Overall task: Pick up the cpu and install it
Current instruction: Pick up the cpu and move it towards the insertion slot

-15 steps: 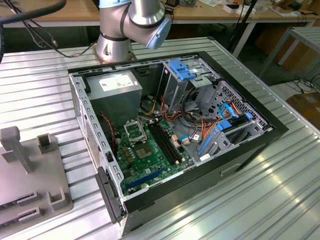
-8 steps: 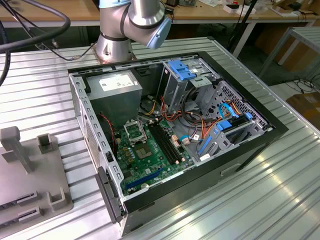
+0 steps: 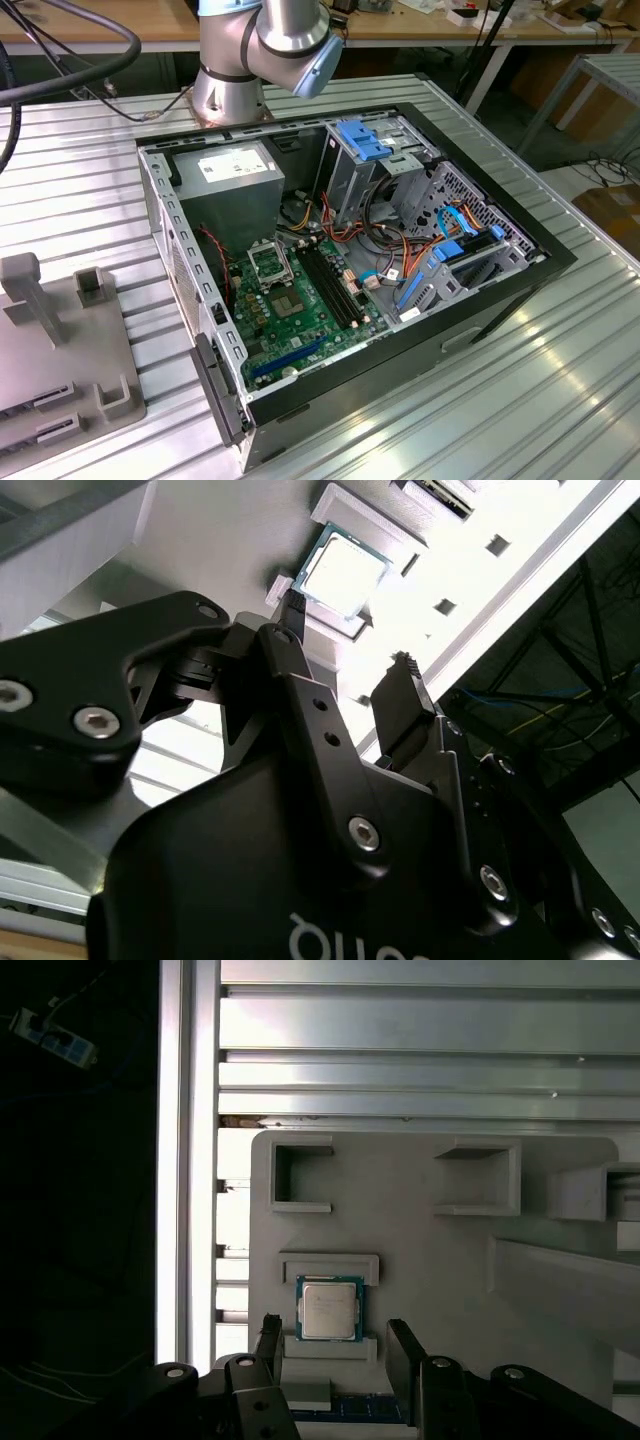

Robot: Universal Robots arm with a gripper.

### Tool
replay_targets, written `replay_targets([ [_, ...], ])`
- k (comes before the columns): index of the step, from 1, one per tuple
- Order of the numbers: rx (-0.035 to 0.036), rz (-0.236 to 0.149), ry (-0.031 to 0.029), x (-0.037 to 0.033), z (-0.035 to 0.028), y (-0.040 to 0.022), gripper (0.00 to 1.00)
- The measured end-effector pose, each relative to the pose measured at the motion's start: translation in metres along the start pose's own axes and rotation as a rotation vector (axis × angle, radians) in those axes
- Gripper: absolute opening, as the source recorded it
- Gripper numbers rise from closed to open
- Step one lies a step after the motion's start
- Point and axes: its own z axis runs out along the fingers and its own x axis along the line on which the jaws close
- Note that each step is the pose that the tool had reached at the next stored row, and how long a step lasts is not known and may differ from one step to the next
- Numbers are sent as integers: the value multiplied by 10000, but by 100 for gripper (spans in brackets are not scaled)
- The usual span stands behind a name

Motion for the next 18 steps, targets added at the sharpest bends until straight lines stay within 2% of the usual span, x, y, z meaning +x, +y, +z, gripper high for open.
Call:
replay_targets([
  [7,-3,-5,-6,-1,14,0,54],
  [18,6,-194,7,-4,226,-36,54],
])
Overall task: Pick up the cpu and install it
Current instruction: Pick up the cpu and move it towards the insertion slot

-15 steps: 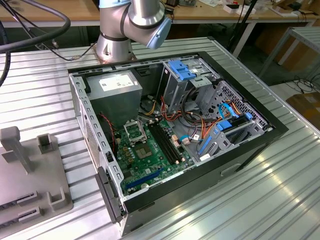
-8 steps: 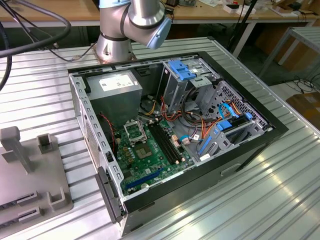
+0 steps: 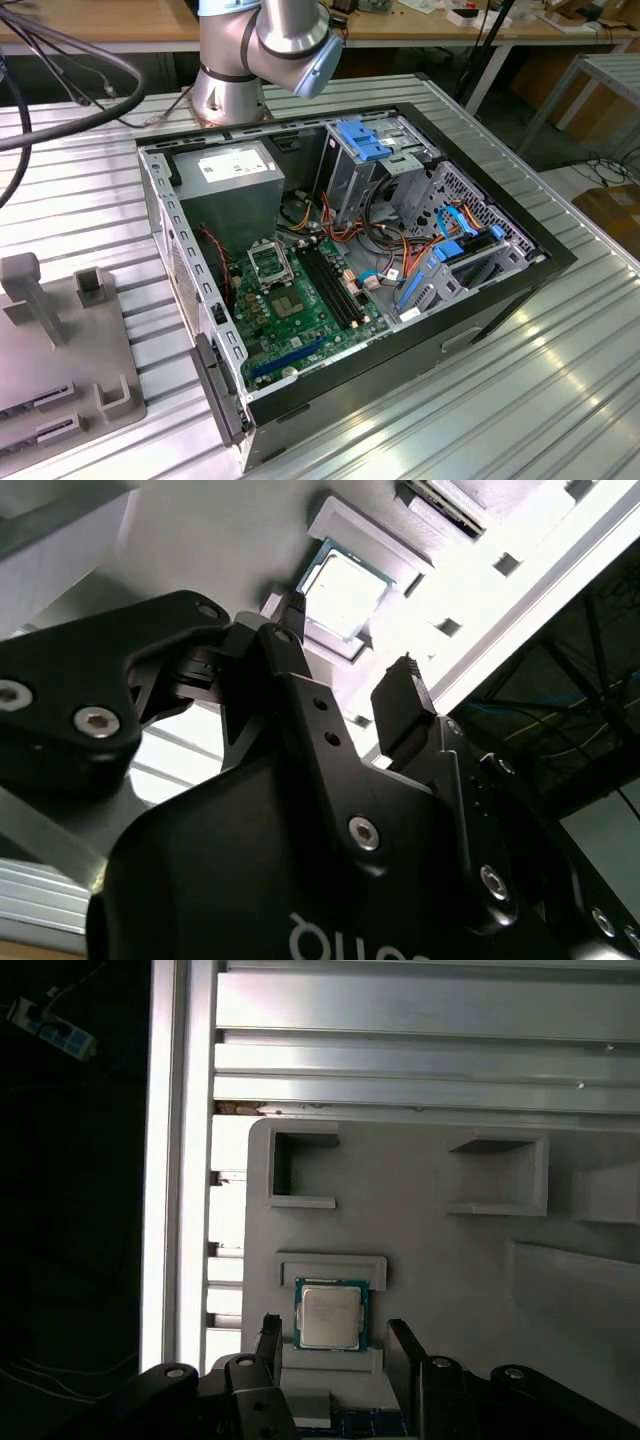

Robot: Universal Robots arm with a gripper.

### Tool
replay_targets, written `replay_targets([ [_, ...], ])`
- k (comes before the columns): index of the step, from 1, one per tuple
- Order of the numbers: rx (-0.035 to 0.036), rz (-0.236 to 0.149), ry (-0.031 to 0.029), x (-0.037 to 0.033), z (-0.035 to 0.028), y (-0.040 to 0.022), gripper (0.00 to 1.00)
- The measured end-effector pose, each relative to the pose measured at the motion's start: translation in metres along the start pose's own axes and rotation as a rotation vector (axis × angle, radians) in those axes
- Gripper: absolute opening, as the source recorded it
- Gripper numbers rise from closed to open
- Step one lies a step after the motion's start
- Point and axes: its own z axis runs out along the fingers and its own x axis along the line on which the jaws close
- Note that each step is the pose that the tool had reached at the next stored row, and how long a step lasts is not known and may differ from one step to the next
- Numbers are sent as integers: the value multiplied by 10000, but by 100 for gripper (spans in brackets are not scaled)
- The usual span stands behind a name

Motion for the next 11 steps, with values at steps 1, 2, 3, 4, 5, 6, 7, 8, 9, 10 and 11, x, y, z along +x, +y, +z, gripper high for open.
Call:
replay_targets([
  [1,1,0,1,0,21,-1,54],
  [2,0,-1,0,0,40,-2,54],
  [3,0,-1,0,0,58,-3,54],
  [4,0,1,0,1,77,-3,54],
  [5,0,0,0,1,96,-4,54],
  [6,0,0,1,1,115,-4,54],
  [7,1,1,1,0,134,-4,54],
  [8,14,2,0,0,159,-4,54],
  [9,31,3,1,0,177,-3,54],
  [10,103,6,3,-1,213,0,54],
  [11,126,4,3,-2,233,0,54],
])
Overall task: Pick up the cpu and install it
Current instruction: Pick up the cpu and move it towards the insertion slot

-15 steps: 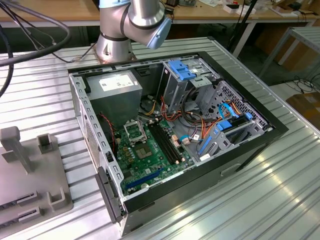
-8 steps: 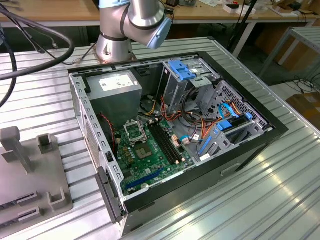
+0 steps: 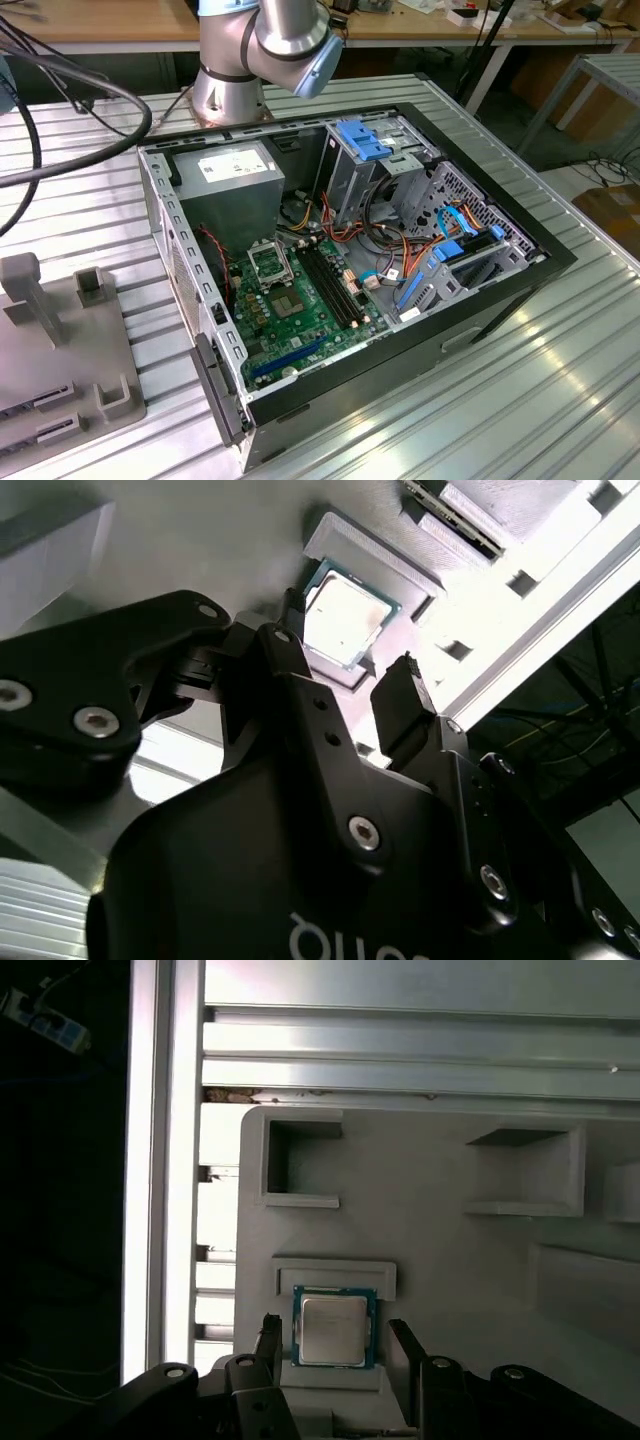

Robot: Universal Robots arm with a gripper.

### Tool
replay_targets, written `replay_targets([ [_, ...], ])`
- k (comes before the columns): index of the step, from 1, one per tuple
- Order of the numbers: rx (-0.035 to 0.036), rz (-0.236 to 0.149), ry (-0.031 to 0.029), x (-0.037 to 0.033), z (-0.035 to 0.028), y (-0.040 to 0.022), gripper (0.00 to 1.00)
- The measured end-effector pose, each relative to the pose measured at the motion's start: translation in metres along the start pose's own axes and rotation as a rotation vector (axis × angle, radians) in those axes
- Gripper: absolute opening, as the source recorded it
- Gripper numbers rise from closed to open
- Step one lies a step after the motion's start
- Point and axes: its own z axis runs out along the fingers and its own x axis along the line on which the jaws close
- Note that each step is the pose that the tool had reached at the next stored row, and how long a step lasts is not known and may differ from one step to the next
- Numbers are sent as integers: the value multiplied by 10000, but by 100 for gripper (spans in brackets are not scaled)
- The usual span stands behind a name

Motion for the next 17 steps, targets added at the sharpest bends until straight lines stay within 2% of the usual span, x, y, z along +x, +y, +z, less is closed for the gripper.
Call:
replay_targets([
  [5,2,1,-7,4,48,-1,54],
  [17,3,1,-7,3,55,-1,54],
])
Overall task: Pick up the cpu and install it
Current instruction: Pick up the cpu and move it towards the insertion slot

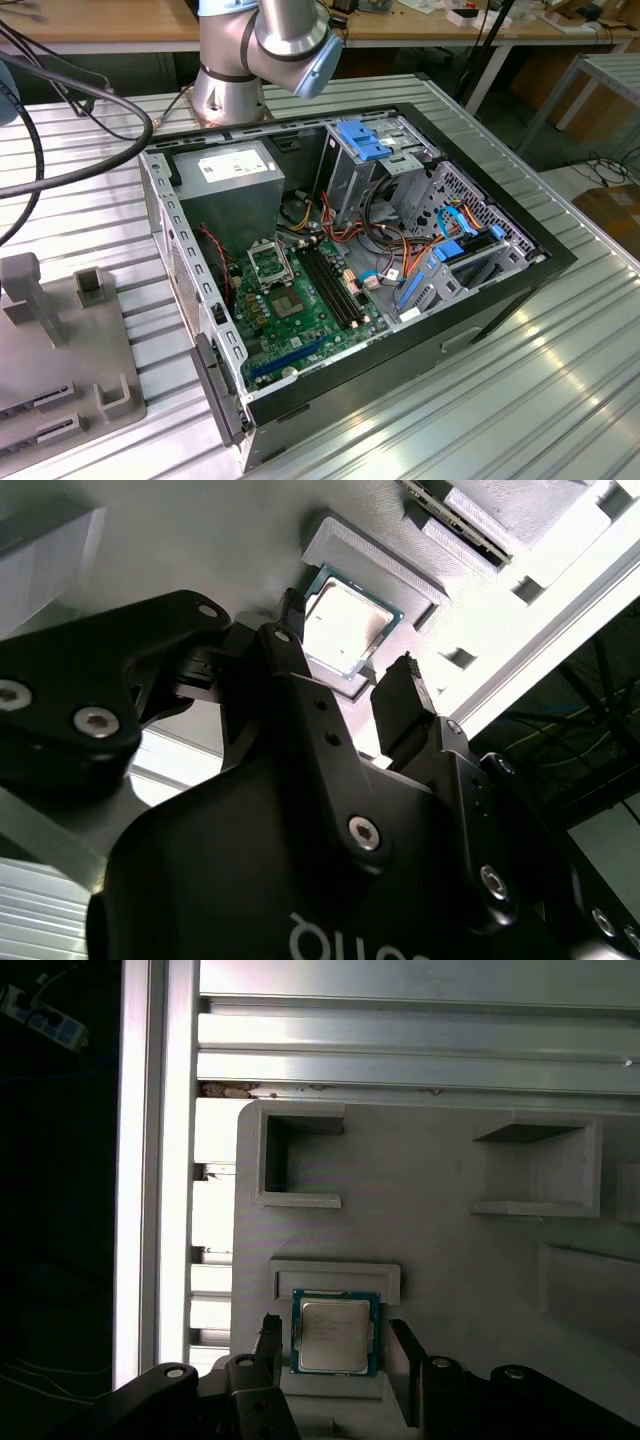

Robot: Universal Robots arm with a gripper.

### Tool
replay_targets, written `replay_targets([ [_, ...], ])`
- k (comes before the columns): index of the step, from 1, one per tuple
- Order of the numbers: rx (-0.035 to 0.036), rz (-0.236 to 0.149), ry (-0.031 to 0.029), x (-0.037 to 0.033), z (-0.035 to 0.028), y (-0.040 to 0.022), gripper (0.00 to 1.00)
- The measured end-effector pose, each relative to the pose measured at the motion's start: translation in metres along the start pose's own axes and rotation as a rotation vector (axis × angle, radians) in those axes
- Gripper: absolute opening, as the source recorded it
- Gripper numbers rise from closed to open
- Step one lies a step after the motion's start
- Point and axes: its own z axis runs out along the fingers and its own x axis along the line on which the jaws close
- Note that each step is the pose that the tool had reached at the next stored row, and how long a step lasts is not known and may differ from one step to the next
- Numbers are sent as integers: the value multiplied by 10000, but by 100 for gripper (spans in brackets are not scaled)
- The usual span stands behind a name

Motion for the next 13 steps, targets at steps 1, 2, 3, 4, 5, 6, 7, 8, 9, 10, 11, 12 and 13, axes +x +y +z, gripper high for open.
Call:
replay_targets([
  [1,0,0,0,0,0,0,54],
  [2,0,0,0,0,0,0,54],
  [3,0,0,1,0,2,0,54],
  [4,166,-29,7,-1,55,4,54],
  [5,184,11,8,-4,94,44,54],
  [6,189,11,7,-3,96,43,54],
  [7,191,11,6,-3,98,43,54],
  [8,195,11,7,-3,99,42,54],
  [9,206,13,7,-4,102,42,54],
  [10,216,21,6,-4,105,42,54],
  [11,236,37,7,-3,109,42,54],
  [12,249,44,7,-4,112,41,54],
  [13,271,56,7,-4,117,41,54],
])
